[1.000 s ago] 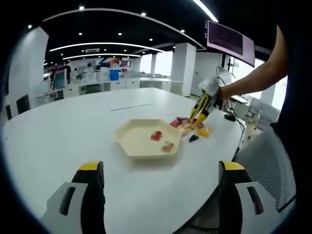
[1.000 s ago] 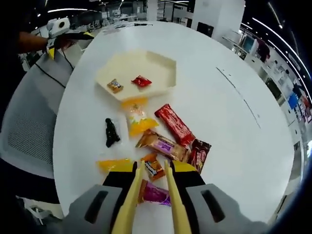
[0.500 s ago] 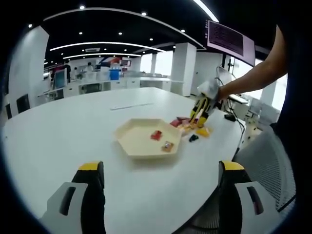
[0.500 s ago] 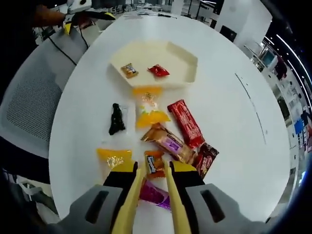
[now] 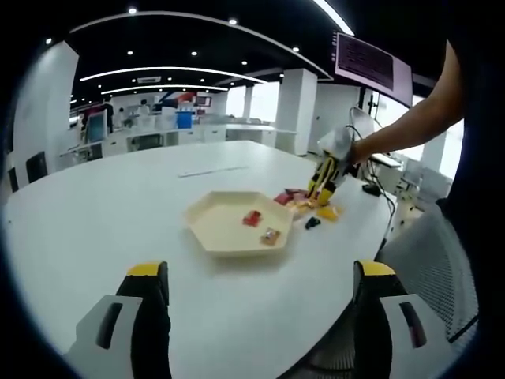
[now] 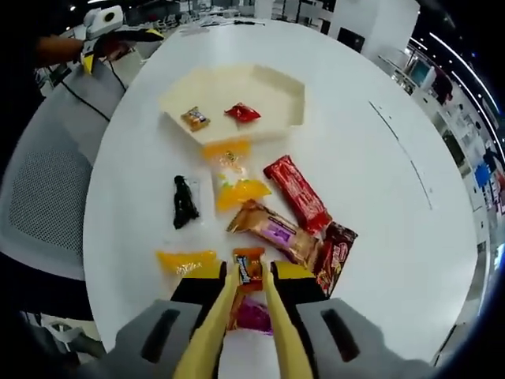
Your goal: Place the target food into the container with the food tongs after gripping and lifting it, then release it inside without dropping or visibly crushing the food.
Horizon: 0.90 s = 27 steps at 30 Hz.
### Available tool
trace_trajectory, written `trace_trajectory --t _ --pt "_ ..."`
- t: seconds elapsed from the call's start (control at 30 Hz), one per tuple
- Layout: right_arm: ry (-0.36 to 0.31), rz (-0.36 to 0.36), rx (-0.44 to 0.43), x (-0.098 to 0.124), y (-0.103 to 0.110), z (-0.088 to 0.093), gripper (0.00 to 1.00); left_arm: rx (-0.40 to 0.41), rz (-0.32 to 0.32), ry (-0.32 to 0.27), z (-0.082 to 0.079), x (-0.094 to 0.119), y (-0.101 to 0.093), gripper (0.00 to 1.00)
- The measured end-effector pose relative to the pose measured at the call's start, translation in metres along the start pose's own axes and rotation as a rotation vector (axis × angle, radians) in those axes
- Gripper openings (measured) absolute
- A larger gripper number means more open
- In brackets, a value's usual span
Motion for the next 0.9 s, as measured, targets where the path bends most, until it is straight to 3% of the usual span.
trace_trajectory --t 0.37,0.73,0.9 --pt "-0.022 0.014 -0.114 0.007 -0.002 0.0 0.18 0.0 -0.003 -0.005 -0.001 0.001 0.001 0.93" --pt "-0.033 0.047 -0.094 0.025 -0.016 -0.009 0.19 -0.029 0.026 -0.006 0.0 0.0 -0.004 0.99" --pt "-0.025 0.061 -0.068 0.035 -0.021 -0.015 0.2 -0.027 -0.013 -0.025 -0.005 0.002 0.003 1.0"
Point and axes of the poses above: the point that each gripper's makers call its tool centre point, and the gripper's own axes: x roughly backward along the fingers, y roughly to its left, z roughly out of its underside, the point moved 3 cm from there along x, roughly backward along the fingers, and after that the axes turned 14 degrees about x, right-handed, at the moved point
